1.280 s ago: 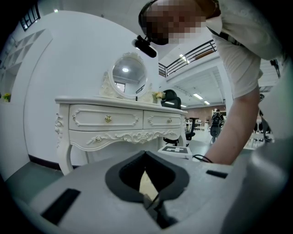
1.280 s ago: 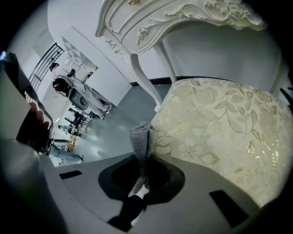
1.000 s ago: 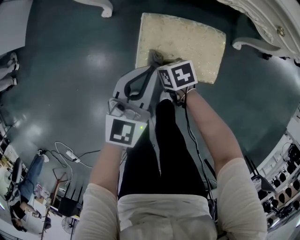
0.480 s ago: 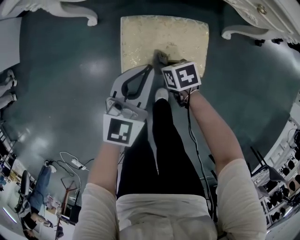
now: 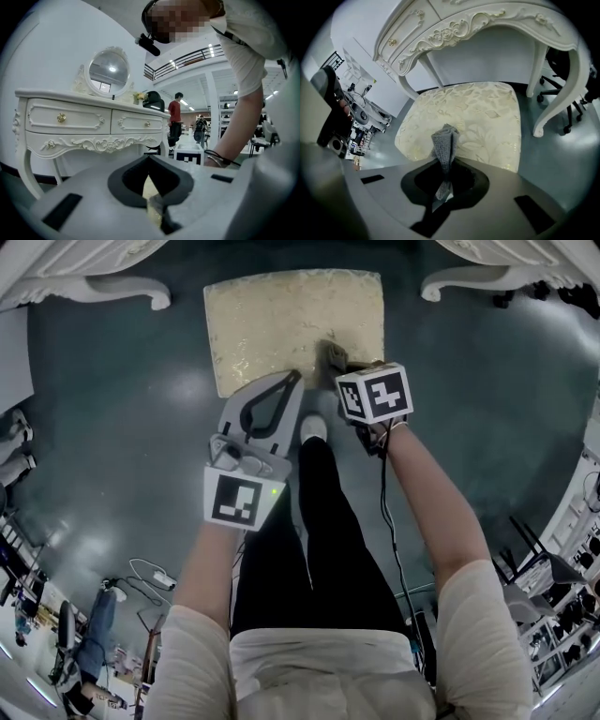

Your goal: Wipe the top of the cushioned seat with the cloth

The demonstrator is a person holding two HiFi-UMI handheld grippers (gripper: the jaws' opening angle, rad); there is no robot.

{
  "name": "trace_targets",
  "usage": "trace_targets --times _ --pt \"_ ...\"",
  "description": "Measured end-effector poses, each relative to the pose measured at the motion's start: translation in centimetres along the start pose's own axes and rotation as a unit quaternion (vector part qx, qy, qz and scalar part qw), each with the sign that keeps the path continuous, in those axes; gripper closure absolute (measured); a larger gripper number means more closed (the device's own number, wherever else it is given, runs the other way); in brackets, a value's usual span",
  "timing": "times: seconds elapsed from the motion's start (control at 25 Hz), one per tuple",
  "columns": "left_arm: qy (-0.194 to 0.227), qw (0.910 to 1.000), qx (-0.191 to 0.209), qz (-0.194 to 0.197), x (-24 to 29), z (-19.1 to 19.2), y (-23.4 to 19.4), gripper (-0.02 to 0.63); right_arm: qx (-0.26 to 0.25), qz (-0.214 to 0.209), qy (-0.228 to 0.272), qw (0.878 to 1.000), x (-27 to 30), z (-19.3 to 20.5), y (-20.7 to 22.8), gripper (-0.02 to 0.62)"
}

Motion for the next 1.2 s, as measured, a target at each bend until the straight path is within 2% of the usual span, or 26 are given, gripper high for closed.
trace_targets --times 0.36,0.8,0.92,1.04,1.2 --pt "-0.007 0.9997 -0.008 0.024 2.1 1.0 1.8 0.603 0.009 0.033 0.003 0.999 -2.6 1.2 3.5 0.565" --pt "-0.008 0.9987 -0.011 0.048 4.7 0.9 3.8 0.603 0.007 0.101 -0.016 0.995 -5.3 2.7 8.6 0.565" --pt "-0.007 0.9987 -0.011 0.049 4.9 0.6 3.8 0.604 0.008 0.109 -0.016 0.994 -6.0 2.7 9.0 0.565" --pt "-0.001 0.9988 -0.008 0.047 5.1 -0.3 3.6 0.603 -0.004 0.109 0.0 0.994 -7.0 1.7 8.2 0.565" --pt "0.007 0.9991 0.002 0.041 5.3 -2.3 3.1 0.603 -0.03 0.084 0.056 0.994 -9.0 -1.1 5.4 0.565"
Point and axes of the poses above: the fingertips, and each gripper's own axes: x forward along the fingers, y to its right, z out of its underside, the point moved 9 cm from there along -x, backward along the fingers, and after that the axes turned 15 degrees about y, right-handed, at the moved point
